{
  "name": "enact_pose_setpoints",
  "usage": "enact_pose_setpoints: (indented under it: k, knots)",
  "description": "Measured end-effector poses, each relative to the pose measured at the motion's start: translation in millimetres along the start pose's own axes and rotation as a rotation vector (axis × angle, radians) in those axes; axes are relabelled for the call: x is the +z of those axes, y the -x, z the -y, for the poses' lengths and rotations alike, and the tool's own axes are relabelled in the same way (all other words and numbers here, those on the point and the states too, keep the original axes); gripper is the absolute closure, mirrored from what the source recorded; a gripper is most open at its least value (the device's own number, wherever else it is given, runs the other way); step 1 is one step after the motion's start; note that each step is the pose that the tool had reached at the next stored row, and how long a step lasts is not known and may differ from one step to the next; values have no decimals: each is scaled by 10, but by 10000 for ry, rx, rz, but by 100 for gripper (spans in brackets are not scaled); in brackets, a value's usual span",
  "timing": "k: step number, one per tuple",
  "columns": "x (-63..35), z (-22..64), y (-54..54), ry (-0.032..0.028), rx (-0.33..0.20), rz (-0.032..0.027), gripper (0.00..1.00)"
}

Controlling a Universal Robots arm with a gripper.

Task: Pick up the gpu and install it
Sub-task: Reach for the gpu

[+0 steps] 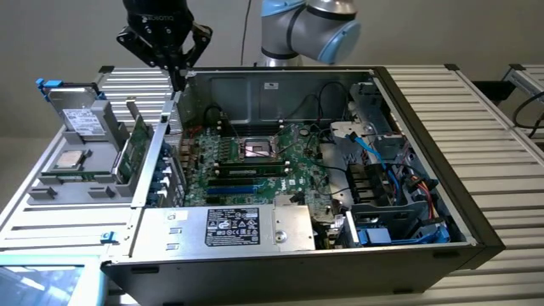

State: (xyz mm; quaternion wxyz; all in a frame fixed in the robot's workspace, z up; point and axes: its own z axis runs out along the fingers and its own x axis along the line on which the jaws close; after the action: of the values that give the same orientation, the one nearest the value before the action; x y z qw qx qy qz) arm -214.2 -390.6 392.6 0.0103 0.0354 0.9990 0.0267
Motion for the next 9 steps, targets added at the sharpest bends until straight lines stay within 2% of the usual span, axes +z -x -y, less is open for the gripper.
enact_pose_setpoints:
  k: [9]
  knots:
    - [-7,-4,-412,8,1,0,88]
